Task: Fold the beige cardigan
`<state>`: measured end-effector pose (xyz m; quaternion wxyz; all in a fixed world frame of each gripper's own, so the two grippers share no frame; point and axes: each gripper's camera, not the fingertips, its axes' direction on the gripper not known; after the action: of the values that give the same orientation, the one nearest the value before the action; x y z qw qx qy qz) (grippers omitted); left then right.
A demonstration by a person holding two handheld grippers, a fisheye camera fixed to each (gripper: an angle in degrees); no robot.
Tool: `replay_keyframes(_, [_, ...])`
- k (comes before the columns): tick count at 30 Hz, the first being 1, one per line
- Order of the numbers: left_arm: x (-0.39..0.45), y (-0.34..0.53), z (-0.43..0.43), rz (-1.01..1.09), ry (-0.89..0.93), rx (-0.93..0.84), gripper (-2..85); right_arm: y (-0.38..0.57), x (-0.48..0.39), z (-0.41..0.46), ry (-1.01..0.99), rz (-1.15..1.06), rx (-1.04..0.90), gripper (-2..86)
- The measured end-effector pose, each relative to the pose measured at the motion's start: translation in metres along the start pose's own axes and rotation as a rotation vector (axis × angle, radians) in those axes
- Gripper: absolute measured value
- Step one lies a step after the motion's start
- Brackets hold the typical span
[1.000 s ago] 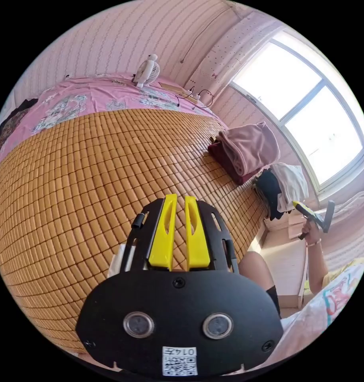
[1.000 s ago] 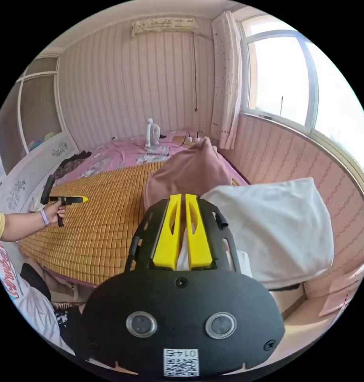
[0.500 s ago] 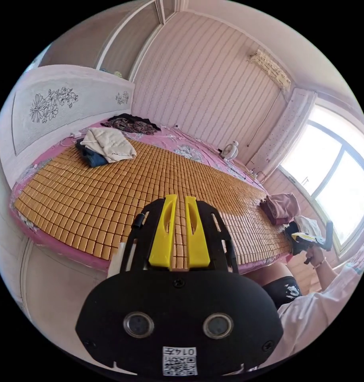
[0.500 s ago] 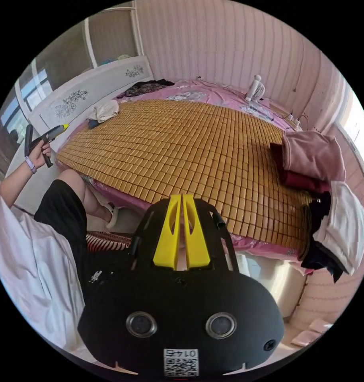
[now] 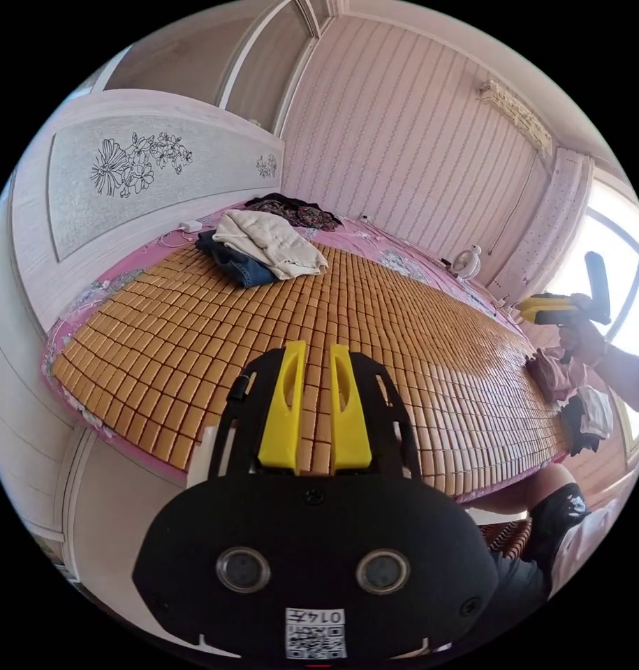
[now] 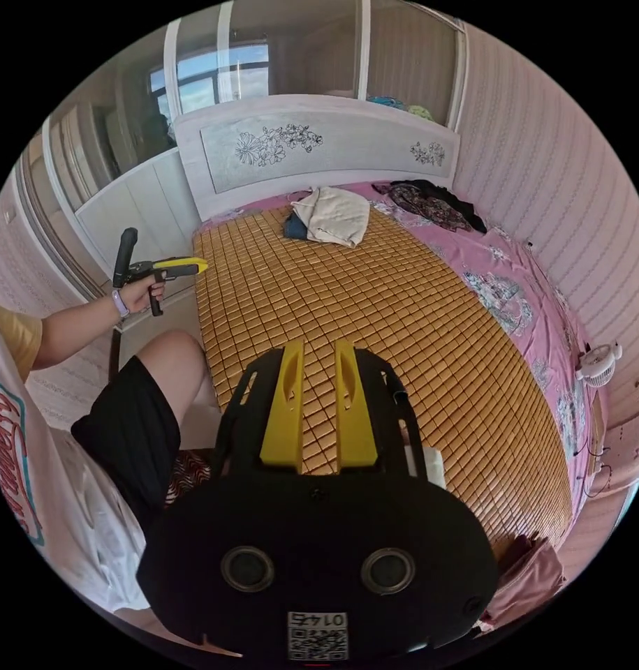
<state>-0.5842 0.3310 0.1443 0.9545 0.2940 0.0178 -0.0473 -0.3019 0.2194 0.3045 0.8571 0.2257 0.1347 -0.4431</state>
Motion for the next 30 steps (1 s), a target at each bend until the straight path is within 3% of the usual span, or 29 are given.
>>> replay_keyframes(3, [-0.014, -0.041, 0.043, 0.019, 0.064, -0.017, 6.4, -0.08, 0.011, 0.058, -0.026, -0.03, -0.042, 8.4])
replay_keyframes(16, [-0.069, -0.155, 0.192, -0.083, -0.193, -0.098, 9.5, -0.363, 0.042, 0.267, -0.165, -0.025, -0.123, 12.2])
replay_keyframes(20, [-0.069, -0.168, 0.208, -0.052, -0.29, -0.176, 6.2, -0.39, 0.039, 0.299, -0.122, -0.037, -0.151, 11.4])
replay_keyframes(24, [-0.057, -0.167, 0.198, 0.064, -0.295, -0.182, 1.5, -0.401, 0.07, 0.319, -0.008, 0.089, -0.258, 2.1])
replay_keyframes(30, [-0.044, -0.193, 0.154, 0.129, -0.289, -0.106, -0.8, -0.374, 0.141, 0.244, -0.041, 0.113, -0.155, 0.1])
